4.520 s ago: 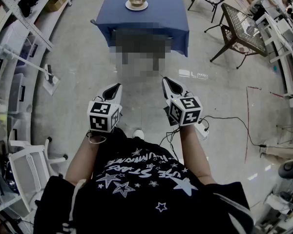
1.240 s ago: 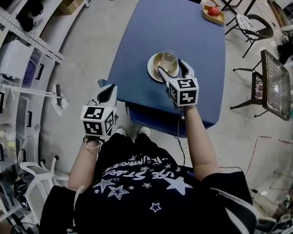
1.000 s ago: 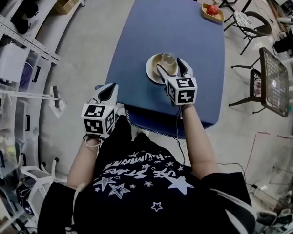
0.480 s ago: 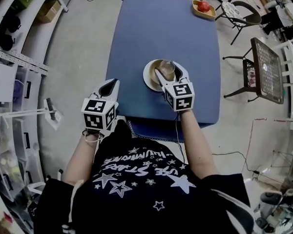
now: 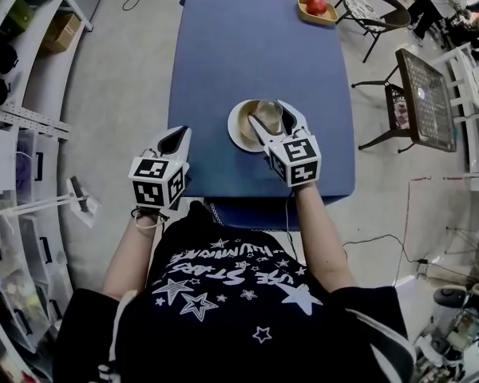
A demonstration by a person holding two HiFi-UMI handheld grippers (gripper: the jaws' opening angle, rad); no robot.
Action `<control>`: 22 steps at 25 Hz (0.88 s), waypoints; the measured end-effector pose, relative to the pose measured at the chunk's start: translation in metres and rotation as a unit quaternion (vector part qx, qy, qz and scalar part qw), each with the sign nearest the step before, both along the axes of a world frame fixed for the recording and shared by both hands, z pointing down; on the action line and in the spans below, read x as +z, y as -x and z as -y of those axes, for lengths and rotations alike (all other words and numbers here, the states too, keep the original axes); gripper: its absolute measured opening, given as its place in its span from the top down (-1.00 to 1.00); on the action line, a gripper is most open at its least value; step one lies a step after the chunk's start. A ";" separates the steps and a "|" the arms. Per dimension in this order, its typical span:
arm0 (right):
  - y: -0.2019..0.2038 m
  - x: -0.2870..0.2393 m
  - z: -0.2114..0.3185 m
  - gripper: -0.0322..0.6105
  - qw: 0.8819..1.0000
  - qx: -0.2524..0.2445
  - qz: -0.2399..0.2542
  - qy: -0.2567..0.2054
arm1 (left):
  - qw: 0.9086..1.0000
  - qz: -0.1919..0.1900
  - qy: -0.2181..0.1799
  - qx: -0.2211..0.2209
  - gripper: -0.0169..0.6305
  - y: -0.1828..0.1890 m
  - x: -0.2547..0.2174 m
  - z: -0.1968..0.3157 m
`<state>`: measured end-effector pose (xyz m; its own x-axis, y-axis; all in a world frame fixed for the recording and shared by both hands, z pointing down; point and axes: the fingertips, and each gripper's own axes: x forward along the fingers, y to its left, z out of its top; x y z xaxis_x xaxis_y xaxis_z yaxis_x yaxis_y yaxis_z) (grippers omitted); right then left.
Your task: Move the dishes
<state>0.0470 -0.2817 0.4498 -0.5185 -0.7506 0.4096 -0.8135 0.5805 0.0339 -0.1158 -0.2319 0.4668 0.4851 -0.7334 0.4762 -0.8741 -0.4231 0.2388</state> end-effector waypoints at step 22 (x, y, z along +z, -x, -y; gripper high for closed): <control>-0.077 -0.005 0.081 0.02 0.996 0.089 0.004 0.022 | 1.000 -0.003 -0.001 0.022 0.89 -0.012 -0.003 0.054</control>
